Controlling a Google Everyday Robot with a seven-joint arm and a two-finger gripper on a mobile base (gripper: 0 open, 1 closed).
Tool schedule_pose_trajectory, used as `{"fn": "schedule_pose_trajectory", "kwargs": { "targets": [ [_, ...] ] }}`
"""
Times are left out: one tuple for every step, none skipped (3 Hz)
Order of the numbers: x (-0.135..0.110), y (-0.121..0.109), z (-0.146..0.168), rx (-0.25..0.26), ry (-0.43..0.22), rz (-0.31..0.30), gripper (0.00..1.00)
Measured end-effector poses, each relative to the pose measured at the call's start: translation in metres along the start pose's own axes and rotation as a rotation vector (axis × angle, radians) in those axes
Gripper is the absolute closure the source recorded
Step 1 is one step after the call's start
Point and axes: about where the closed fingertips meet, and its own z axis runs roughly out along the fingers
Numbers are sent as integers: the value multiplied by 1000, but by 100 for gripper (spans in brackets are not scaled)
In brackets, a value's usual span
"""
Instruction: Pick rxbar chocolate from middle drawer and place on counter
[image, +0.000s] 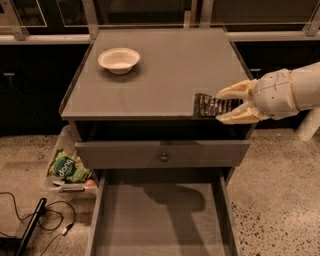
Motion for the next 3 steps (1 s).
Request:
{"fn": "schedule_pose_trajectory", "kwargs": {
  "targets": [
    [7,-17,8,24,5,9,100],
    [15,-54,28,26,-5,11,100],
    [10,-95,58,7,-51,12,100]
  ]
}}
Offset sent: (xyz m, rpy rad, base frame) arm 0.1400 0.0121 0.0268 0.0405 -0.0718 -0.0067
